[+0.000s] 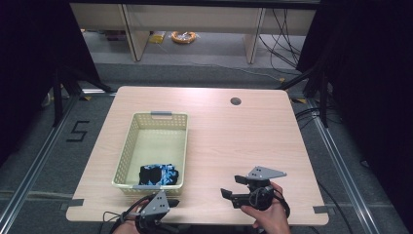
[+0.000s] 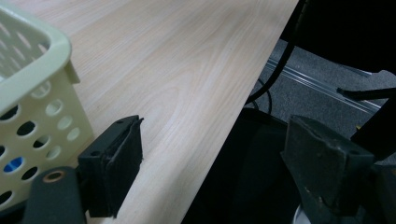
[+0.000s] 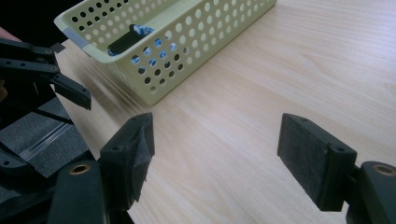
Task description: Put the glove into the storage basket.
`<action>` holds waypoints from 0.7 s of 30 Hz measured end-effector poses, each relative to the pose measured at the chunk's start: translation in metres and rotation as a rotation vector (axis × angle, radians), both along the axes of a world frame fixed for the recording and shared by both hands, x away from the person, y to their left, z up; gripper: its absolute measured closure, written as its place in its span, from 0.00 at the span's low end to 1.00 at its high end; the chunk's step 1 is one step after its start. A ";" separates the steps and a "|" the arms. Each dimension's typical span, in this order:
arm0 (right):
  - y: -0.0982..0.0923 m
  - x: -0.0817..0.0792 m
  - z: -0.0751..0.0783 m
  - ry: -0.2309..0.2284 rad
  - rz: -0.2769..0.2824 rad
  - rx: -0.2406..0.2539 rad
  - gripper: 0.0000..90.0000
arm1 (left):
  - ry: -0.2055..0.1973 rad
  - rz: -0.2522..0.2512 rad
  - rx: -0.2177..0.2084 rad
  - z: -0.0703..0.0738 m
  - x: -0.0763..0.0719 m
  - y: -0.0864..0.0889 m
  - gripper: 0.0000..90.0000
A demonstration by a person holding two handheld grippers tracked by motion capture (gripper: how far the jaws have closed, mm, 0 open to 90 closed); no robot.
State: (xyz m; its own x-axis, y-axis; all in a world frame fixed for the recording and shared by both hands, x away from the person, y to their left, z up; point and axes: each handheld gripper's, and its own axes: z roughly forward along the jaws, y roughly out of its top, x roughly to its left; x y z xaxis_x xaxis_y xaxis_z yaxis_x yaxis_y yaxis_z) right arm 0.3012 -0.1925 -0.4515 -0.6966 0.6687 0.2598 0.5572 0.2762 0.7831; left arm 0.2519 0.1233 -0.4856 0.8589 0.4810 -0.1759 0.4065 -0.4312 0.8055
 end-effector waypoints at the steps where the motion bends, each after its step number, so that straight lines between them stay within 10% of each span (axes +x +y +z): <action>1: -0.001 0.000 0.000 -0.005 0.003 -0.002 0.32 | -0.016 -0.013 0.020 -0.001 0.002 0.002 0.21; 21: -0.009 -0.026 -0.020 -0.032 -0.016 -0.015 0.21 | -0.012 0.038 0.021 -0.012 -0.003 0.010 0.17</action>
State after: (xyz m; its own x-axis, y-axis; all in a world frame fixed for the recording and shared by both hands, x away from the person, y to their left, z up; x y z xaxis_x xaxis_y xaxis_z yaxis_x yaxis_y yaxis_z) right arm 0.2753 -0.2014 -0.4711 -0.6934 0.6836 0.2278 0.5366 0.2790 0.7964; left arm 0.2489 0.1337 -0.4981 0.8419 0.5169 -0.1552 0.4134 -0.4327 0.8012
